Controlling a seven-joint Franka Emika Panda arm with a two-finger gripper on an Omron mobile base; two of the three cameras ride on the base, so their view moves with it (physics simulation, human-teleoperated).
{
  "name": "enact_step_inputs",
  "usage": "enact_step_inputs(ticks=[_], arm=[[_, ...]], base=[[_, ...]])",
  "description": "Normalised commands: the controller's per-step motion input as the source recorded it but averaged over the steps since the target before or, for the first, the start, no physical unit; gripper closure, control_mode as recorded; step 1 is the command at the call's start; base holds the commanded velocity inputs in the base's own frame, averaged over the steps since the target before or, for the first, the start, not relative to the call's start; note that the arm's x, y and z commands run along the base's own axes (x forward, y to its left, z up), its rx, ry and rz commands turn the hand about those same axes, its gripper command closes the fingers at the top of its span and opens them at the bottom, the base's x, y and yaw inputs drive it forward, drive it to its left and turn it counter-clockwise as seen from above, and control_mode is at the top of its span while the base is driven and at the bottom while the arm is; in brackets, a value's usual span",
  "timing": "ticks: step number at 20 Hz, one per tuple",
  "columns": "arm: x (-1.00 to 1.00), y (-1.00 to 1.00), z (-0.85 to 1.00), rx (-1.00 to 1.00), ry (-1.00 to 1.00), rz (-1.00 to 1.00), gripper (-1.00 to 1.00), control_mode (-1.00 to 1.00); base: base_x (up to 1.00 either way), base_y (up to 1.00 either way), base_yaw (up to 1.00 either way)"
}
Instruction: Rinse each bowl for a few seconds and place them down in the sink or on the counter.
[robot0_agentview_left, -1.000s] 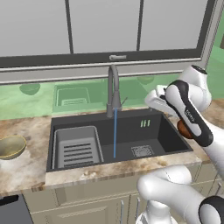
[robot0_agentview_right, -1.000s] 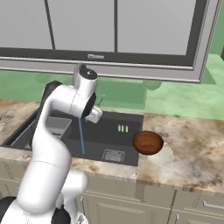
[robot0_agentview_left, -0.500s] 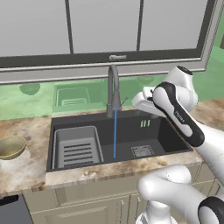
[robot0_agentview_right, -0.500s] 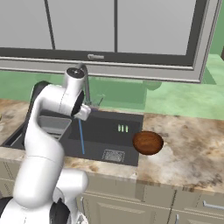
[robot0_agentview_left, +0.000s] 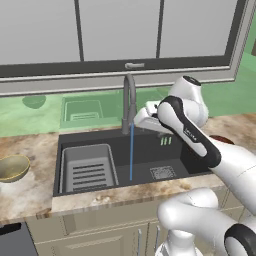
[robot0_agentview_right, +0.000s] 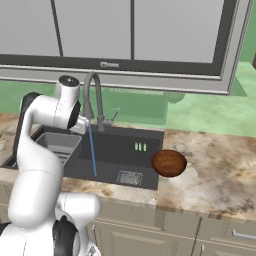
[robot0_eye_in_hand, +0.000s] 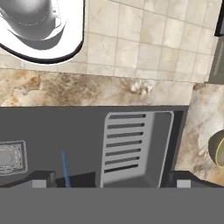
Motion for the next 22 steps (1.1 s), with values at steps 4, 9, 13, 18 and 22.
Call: enact_step_inputs(ticks=[4, 9, 13, 18, 22], arm=[[0.00, 0.55, -0.03, -0.05, -0.02, 0.06, -1.00, -1.00], [0.02, 0.55, -0.03, -0.04, 0.00, 0.05, -1.00, -1.00], [0.04, 0.51, -0.04, -0.01, 0.00, 0.05, -1.00, -1.00], [0.05, 0.43, -0.05, 0.02, 0.04, 0.03, -1.00, -1.00], [0.03, 0.43, -0.05, 0.02, 0.05, 0.00, -1.00, -1.00]], base=[[0.00, 0.00, 0.00], [0.00, 0.00, 0.00], [0.00, 0.00, 0.00], [0.00, 0.00, 0.00], [0.00, 0.00, 0.00]])
